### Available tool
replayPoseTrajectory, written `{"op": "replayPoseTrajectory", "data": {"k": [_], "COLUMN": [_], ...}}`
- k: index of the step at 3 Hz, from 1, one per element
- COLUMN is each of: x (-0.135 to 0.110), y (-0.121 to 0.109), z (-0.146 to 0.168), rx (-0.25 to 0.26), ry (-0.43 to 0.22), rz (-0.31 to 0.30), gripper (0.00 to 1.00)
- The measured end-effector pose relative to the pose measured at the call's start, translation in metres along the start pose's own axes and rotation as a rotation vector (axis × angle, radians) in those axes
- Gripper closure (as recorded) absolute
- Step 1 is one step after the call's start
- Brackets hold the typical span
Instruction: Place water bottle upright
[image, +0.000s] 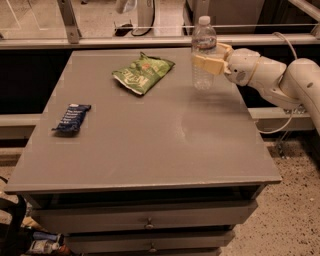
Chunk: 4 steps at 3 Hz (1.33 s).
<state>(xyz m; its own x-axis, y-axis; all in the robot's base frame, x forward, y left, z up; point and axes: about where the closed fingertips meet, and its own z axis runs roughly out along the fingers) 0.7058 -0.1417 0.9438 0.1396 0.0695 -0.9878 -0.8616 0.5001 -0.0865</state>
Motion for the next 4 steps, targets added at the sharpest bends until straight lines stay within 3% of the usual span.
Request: {"op": "replayPoseTrajectory", "data": {"k": [1,4], "x": [0.020,0.022], "y": [-0.011,-0.002], "z": [0.001,-0.028], "rx": [-0.019,0.010], "ry": [-0.032,-0.060], "rz": [0.028,-0.031], "gripper": [1.00,1.00]}}
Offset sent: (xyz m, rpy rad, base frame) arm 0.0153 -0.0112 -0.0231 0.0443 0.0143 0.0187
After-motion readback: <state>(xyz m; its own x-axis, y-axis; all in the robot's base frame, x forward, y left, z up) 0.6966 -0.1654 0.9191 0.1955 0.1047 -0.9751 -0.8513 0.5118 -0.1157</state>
